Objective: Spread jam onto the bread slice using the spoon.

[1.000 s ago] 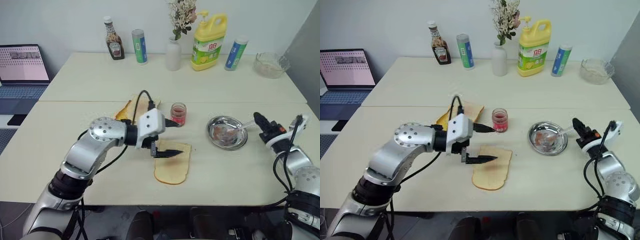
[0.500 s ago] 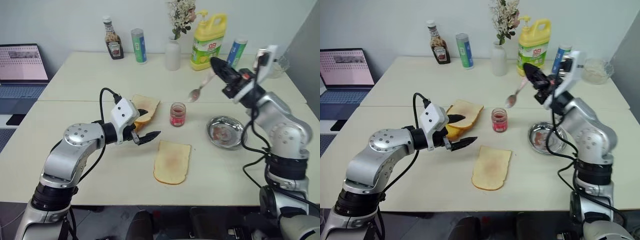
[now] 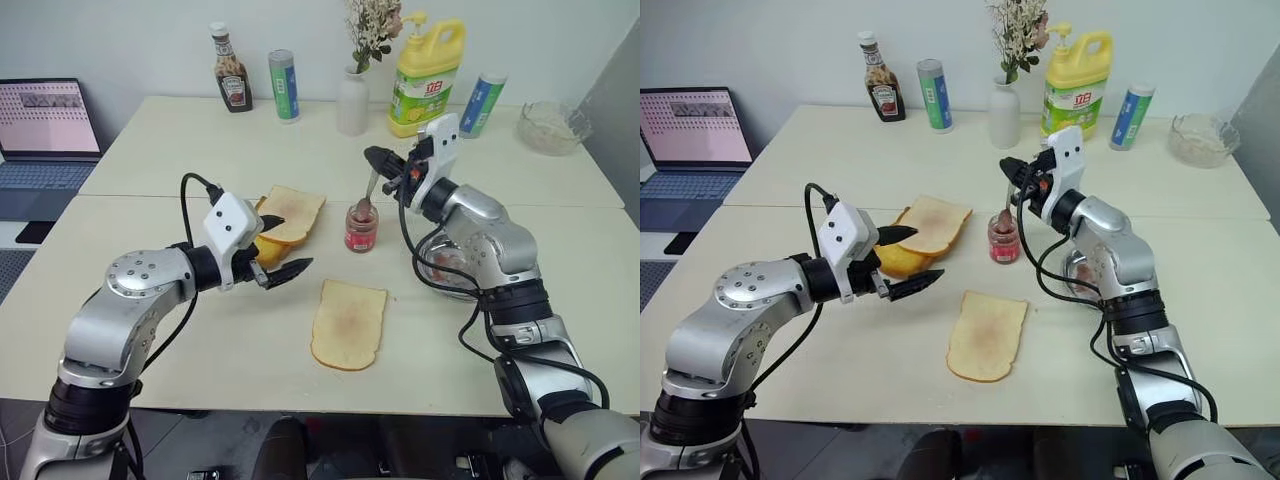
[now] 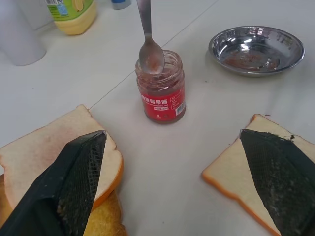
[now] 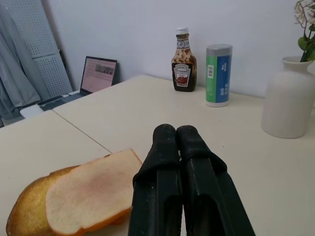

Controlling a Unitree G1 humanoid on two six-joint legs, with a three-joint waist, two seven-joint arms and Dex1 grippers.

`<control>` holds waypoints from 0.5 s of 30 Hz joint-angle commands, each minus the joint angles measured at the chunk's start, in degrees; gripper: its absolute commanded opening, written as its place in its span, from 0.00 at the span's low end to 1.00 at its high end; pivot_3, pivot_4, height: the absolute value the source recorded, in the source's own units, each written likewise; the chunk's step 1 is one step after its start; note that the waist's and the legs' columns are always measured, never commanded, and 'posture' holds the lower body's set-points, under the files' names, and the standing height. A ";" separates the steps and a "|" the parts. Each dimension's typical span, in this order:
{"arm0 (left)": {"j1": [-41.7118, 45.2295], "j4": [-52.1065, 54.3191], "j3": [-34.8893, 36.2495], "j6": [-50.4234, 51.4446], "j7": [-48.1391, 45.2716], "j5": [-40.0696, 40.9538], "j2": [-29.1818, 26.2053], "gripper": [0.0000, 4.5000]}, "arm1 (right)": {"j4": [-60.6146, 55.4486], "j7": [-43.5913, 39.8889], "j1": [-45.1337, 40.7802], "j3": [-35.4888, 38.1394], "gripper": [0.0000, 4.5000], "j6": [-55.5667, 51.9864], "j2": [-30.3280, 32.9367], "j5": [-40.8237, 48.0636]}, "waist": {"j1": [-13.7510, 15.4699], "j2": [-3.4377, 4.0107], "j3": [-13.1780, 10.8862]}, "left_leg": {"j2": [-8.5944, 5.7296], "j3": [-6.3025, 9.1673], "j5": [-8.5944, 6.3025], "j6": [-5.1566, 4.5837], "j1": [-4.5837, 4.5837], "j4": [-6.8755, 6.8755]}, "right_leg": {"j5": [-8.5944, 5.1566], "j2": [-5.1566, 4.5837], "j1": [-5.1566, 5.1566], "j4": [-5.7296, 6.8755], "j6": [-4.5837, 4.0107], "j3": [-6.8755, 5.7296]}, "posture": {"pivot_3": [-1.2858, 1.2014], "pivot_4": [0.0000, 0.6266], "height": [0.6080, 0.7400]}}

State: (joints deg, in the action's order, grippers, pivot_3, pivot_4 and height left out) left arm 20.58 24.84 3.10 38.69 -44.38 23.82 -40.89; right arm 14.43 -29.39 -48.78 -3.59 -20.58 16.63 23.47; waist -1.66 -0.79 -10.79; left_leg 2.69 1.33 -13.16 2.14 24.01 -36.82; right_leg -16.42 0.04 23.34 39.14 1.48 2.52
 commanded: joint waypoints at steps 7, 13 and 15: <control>0.57 2.28 0.17 -0.63 1.03 0.09 -0.36 1.00 | 0.26 -3.58 -0.50 -1.09 0.00 7.84 0.34 -8.13 | -0.01 0.00 0.00 | 0.00 0.00 0.00 0.00 0.00 -0.01 | 0.00 0.00 0.00 0.02 0.00 0.00 | 0.52 0.24 1.00; 1.67 1.61 -1.01 -1.17 0.73 -0.11 -0.36 1.00 | -0.19 -5.40 2.17 -4.86 0.00 12.16 0.64 -13.93 | -0.02 0.00 0.00 | 0.00 0.01 0.00 0.00 -0.02 -0.02 | 0.00 0.00 -0.01 0.04 0.00 -0.01 | 0.52 0.24 1.00; 1.89 1.46 -1.32 -1.22 0.68 -0.15 -0.32 1.00 | -0.56 -5.89 3.14 -5.73 0.00 12.99 0.67 -15.18 | 0.00 0.00 0.00 | -0.01 0.01 0.00 0.00 -0.02 -0.02 | 0.00 0.00 -0.02 0.04 0.00 -0.01 | 0.52 0.24 1.00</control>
State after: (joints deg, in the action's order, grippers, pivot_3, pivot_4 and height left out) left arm 21.51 24.87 1.86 38.45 -43.44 23.79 -40.88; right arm 15.99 -34.75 -45.36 -9.30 -9.51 17.03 9.45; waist -1.66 -0.79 -10.79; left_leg 2.68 1.33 -13.16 2.14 23.99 -36.85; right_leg -16.42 0.04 23.32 39.18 1.47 2.52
